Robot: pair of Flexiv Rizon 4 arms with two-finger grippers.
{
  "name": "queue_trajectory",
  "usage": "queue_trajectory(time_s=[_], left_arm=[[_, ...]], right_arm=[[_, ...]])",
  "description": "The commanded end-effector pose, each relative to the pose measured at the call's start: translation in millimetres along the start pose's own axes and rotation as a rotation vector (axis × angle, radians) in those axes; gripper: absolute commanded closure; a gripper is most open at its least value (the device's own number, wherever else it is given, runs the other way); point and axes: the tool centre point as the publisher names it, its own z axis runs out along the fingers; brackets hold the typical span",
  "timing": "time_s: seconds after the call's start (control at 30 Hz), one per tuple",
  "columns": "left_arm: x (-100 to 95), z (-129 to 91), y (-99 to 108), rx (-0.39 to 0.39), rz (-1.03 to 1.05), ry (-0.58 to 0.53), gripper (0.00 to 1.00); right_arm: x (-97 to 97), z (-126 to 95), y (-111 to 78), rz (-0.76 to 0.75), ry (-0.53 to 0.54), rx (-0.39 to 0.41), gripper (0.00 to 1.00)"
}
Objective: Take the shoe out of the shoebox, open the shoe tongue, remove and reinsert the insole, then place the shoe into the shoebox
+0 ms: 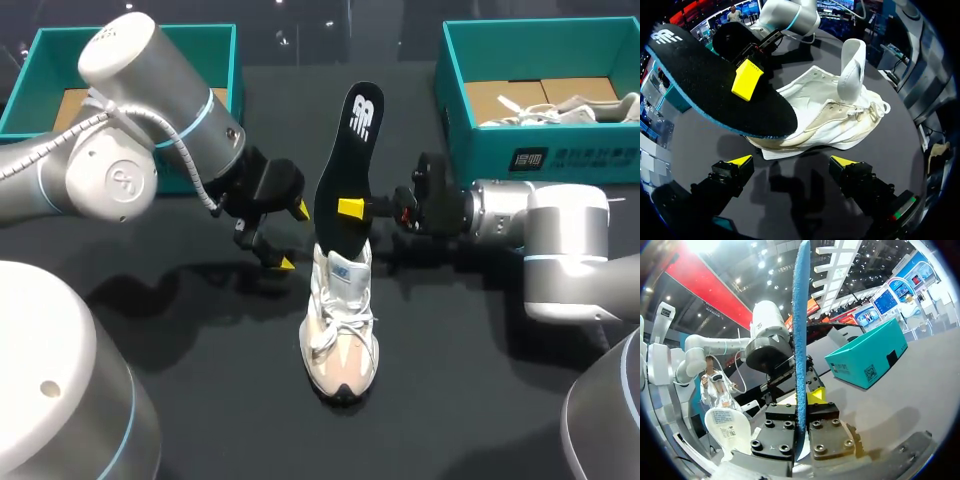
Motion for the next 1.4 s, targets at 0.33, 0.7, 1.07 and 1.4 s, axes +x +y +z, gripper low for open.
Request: queue_trajectory(time_s=[0.33,0.7,1.07,1.4], left_arm=[[0.0,1,0,-0.001,0.001,0.0,0.0],[0.0,1,0,-0.001,0.001,0.0,0.0],[0.0,1,0,-0.001,0.001,0.0,0.0],[0.0,1,0,-0.001,0.001,0.0,0.0]], right_arm=[[4.8,-2,-21.4,0.021,-0.013,-0.003,1.0],[15.1,-1,-43.0,0.071,-0.036,0.011,1.0],[24.9,0,-61.3,0.139,-0.058,0.041,1.0],[27.6,1,-69.8,0.185,-0.077,0.071,1.0]])
